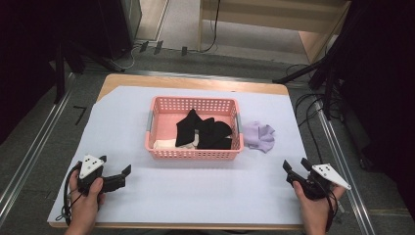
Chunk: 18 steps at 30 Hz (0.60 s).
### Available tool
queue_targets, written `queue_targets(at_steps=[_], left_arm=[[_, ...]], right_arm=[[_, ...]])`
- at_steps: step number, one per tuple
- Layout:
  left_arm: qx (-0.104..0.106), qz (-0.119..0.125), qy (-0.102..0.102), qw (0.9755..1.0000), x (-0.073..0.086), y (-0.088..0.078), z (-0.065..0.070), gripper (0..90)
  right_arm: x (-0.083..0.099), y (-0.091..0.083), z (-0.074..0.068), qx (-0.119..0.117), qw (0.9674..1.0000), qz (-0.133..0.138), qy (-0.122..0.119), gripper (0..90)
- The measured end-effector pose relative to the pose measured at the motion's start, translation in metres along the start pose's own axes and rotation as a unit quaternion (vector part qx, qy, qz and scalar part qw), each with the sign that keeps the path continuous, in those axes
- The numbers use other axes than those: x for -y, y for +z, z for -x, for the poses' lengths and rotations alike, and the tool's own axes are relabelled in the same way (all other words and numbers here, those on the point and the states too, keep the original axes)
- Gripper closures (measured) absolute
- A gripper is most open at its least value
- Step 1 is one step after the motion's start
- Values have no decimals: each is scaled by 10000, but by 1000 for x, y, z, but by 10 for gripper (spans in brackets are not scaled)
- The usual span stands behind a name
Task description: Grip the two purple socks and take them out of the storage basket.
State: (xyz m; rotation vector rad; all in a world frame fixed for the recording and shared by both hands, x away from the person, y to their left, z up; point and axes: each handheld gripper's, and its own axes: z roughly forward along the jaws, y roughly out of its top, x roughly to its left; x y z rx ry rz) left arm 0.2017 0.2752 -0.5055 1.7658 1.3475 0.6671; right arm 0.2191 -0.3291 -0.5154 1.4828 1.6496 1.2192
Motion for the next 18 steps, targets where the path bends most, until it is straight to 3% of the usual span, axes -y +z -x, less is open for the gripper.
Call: queue_targets(at_steps=[9,14,18], left_arm=[[-14,17,8,10000,0,0,0,72],[12,14,10,10000,0,0,0,72],[24,11,13,10000,0,0,0,72]], right_arm=[[15,-12,17,133,9998,-27,175,278],[15,-10,11,178,9997,-129,-146,274],[15,-9,10,193,9996,-140,-168,256]])
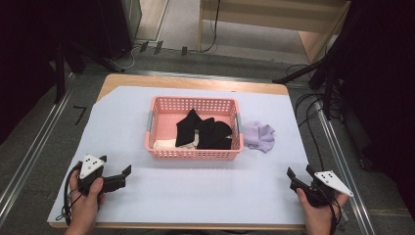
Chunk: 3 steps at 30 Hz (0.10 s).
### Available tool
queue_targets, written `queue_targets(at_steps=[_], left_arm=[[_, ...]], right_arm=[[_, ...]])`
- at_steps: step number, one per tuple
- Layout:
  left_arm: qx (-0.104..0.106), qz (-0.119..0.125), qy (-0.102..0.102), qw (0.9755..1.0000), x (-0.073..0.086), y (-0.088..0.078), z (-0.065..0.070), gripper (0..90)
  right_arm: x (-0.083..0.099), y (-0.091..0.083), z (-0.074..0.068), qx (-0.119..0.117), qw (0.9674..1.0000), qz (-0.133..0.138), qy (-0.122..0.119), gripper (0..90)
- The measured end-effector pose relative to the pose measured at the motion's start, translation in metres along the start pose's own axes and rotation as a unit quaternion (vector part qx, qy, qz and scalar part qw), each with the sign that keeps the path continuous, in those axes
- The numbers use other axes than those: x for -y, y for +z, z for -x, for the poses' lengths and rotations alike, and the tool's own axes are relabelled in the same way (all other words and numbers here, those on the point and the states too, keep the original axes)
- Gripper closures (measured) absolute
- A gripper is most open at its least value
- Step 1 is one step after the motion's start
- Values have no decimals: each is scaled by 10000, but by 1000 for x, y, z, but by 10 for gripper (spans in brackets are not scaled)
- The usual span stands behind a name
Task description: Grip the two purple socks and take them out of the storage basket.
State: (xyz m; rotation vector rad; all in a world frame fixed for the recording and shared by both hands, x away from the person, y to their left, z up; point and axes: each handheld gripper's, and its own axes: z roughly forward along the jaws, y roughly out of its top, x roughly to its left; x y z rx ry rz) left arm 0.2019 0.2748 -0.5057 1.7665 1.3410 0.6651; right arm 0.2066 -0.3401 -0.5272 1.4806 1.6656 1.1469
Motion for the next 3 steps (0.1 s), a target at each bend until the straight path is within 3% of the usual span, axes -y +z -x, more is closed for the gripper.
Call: queue_targets(at_steps=[3], left_arm=[[-14,-12,0,10000,0,0,0,72]], right_arm=[[0,-1,2,-27,10000,22,72,243]])
